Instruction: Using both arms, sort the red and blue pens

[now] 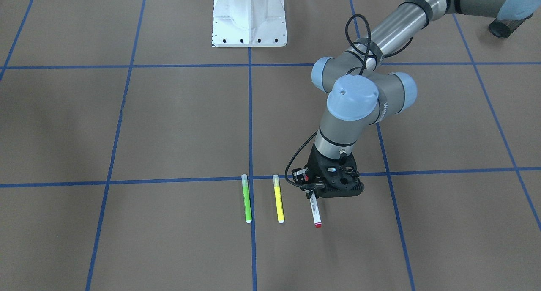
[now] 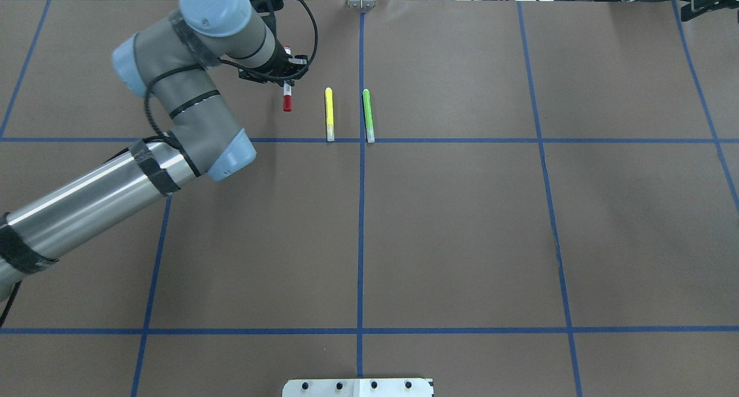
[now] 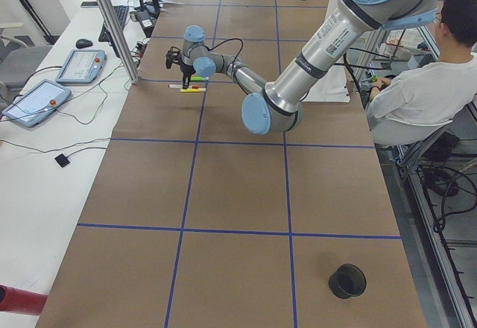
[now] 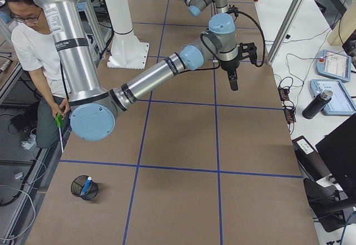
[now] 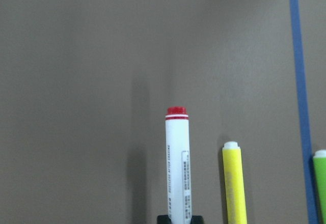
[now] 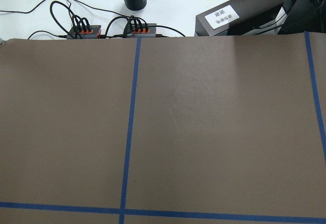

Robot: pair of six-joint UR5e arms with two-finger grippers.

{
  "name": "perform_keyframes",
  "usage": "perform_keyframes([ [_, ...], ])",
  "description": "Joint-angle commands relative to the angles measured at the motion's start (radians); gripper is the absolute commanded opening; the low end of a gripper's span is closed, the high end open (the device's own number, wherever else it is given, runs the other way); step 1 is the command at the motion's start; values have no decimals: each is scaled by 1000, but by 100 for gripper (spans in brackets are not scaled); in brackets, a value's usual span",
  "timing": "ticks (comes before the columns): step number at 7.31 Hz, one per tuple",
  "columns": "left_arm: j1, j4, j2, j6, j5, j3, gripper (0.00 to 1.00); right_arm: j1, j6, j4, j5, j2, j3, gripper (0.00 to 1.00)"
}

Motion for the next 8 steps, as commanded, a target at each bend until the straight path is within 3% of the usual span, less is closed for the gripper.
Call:
perform_keyframes([
  [1,-77,-1,228,0,-1,-319,0,-9,-2,-3,0,15,-31,100],
  [3,-154,-22,527,-1,1,-600,0,-18,0,-26,0,18,-51,100],
  [4,-212,-89,671,0,1,-692,0,-26,-2,-66,-3,47,-75,100],
  [6,-347,-222,886,0,-4,-748,0,-29,-14,-67,-2,12,-79,100],
  [8,-459,-459,1098,-3,2,-723,0,23,-171,-67,17,-78,-63,100],
])
